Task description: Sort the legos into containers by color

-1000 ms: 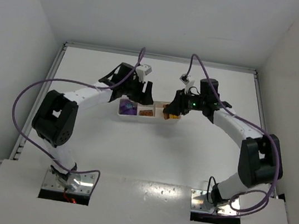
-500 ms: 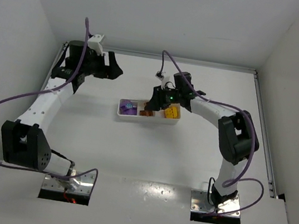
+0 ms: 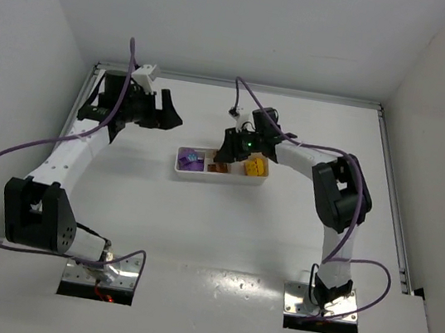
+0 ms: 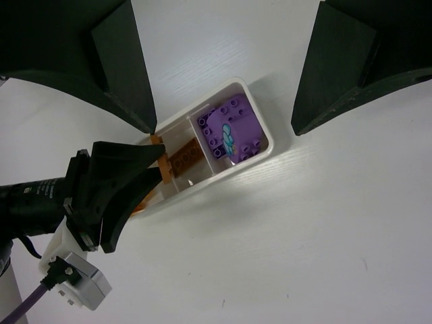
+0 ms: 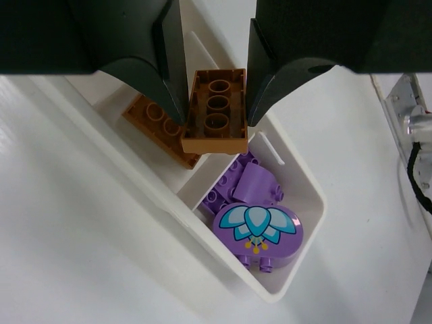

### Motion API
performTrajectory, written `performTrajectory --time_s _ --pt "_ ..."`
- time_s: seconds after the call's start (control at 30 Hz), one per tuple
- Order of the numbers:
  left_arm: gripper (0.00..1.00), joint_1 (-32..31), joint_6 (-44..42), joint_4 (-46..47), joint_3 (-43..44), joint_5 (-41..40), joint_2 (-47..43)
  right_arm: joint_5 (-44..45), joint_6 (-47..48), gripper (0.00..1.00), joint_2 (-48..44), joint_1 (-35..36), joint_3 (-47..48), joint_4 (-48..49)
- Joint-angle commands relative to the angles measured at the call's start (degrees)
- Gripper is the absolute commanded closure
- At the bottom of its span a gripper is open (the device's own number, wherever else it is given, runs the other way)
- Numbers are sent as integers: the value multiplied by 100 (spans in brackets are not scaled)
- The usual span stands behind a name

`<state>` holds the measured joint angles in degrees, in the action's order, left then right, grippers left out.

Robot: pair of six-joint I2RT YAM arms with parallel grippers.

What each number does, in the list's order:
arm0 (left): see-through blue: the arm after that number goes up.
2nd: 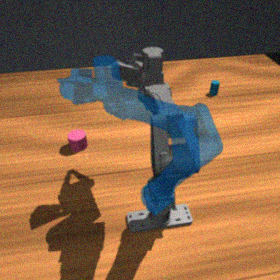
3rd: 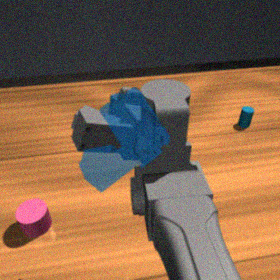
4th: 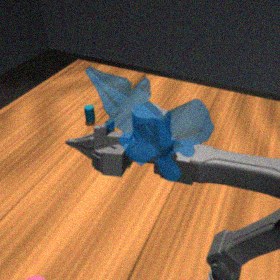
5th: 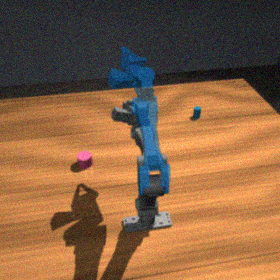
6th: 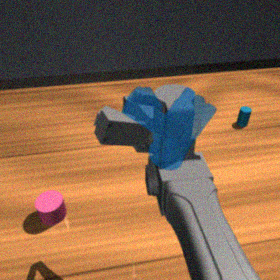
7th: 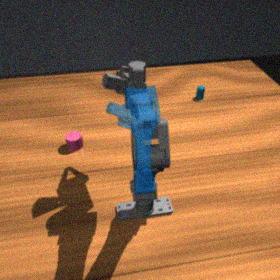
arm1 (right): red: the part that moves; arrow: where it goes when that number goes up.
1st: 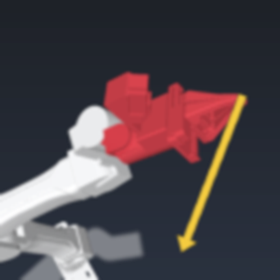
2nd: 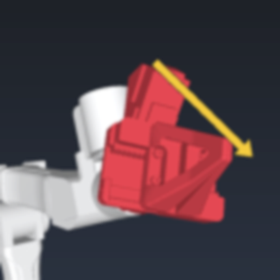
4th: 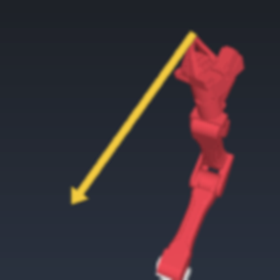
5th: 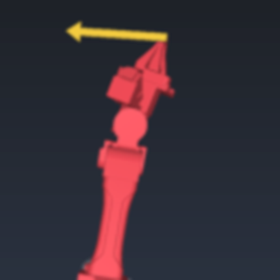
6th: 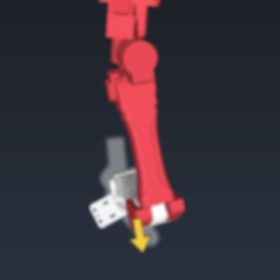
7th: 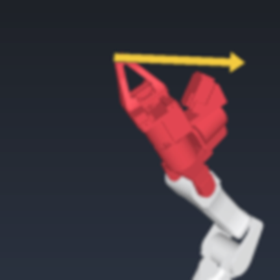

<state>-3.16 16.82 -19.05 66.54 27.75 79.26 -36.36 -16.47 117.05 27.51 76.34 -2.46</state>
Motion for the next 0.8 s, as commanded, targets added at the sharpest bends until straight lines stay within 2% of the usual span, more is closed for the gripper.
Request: performTrajectory --time_s 0.0,0.03,0.1,0.13,0.2,0.27,0.47,0.53,0.6,0.77 --pt "12 61 32 165 -115 143 -166 59 56 97 71 106 268 167" --pt "12 61 84 165 -115 143 -166 59 117 86 72 106 268 115" --pt "11 61 85 217 -167 205 -166 120 118 74 72 158 268 114" --pt "11 61 85 270 -168 283 -166 172 170 54 72 158 268 114" --pt "10 61 85 270 -221 397 -166 235 170 41 -42 158 198 114" --pt "10 61 85 322 -273 398 -166 348 170 32 -252 158 84 114" --pt "10 61 -152 244 -388 574 -166 402 354 31 -1183 54 -31 -202" --pt "10 61 -371 -1 -388 521 -166 462 521 28 -1780 -122 -171 -483" --pt "10 183 -635 -212 -388 373 -218 848 855 26 -2440 -368 -487 -799" --pt "7 438 -1214 -213 -722 372 -341 920 1839 20 -3249 -869 -890 -2020"
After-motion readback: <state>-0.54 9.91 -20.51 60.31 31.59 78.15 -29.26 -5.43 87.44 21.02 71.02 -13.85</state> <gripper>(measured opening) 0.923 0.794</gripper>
